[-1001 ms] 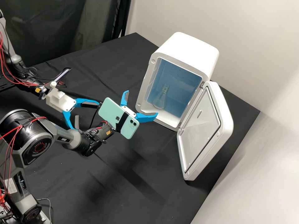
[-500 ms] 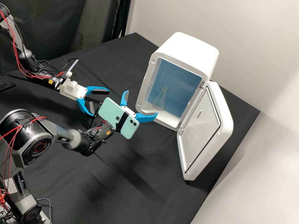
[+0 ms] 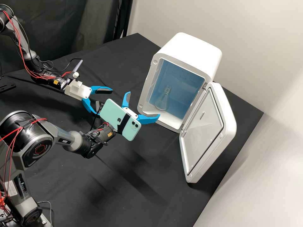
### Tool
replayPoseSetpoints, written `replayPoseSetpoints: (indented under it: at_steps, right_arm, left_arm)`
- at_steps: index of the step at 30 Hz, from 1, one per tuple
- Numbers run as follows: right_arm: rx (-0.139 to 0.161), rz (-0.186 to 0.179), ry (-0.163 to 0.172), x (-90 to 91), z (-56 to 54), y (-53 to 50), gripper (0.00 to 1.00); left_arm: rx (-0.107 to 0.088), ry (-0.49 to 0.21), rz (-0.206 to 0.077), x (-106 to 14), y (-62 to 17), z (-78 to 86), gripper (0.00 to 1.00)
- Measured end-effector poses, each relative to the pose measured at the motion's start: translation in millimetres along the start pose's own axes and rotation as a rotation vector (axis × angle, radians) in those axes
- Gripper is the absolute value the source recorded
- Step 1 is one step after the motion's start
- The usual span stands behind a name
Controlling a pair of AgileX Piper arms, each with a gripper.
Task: Take the flask out of the incubator
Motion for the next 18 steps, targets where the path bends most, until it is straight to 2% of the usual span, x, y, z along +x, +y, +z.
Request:
replayPoseSetpoints:
  at_steps: [3, 8, 10, 14, 18]
  right_arm:
    - [0.000, 0.000, 0.000, 0.0, 0.0, 0.0, 1.00]
    - [0.000, 0.000, 0.000, 0.0, 0.0, 0.0, 1.00]
    - [0.000, 0.000, 0.000, 0.0, 0.0, 0.0, 1.00]
    - [0.000, 0.000, 0.000, 0.0, 0.0, 0.0, 1.00]
    - [0.000, 0.000, 0.000, 0.0, 0.0, 0.0, 1.00]
  left_arm:
    - [0.000, 0.000, 0.002, -0.2, 0.8, 0.1, 1.00]
    - [-0.003, 0.000, 0.022, -1.6, 9.3, 7.9, 1.00]
    - [-0.010, 0.004, 0.008, -1.2, 8.5, 12.2, 1.00]
    - [-0.005, -0.003, -0.014, -2.1, 8.4, 17.0, 1.00]
    - [-0.001, -0.012, -0.002, -3.3, 13.1, 20.8, 1.00]
